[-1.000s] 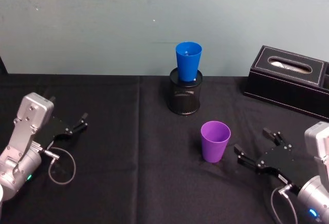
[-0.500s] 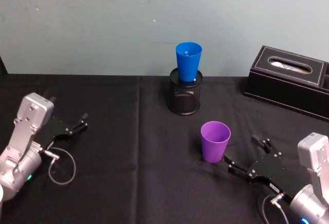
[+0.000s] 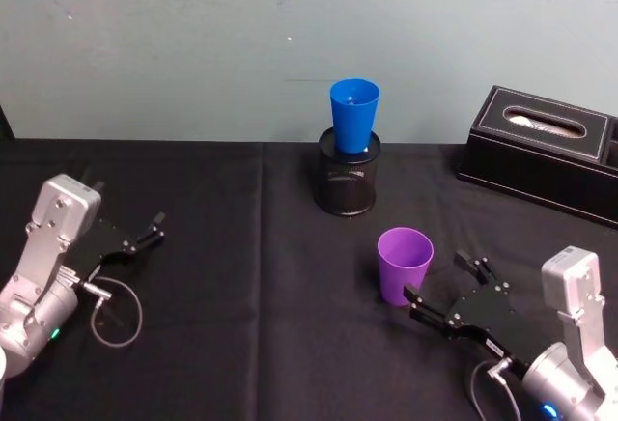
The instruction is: Pick up one cup with a gripper and tap it against the other cup.
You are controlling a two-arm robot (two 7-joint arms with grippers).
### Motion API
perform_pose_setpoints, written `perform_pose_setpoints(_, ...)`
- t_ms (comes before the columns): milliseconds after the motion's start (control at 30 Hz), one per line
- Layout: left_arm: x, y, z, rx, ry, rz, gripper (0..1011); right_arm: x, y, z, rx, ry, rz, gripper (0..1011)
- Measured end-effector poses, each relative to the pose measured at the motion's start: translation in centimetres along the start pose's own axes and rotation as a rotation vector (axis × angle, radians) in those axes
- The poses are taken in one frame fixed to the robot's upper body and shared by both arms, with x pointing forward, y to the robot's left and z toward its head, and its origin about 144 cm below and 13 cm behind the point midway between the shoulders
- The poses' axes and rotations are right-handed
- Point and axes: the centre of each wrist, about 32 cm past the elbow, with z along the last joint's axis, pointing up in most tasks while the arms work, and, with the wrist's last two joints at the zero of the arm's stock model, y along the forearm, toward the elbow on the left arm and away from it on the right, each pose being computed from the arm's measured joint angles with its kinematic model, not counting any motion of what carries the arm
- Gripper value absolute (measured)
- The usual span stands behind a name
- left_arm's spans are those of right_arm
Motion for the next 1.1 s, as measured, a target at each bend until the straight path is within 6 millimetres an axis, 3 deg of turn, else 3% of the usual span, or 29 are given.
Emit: perform_pose_setpoints(1100, 0.0, 0.0, 0.0, 0.000, 0.000, 0.000, 1011, 0.3, 3.9, -1.1, 0.016, -0.003, 0.029, 1003)
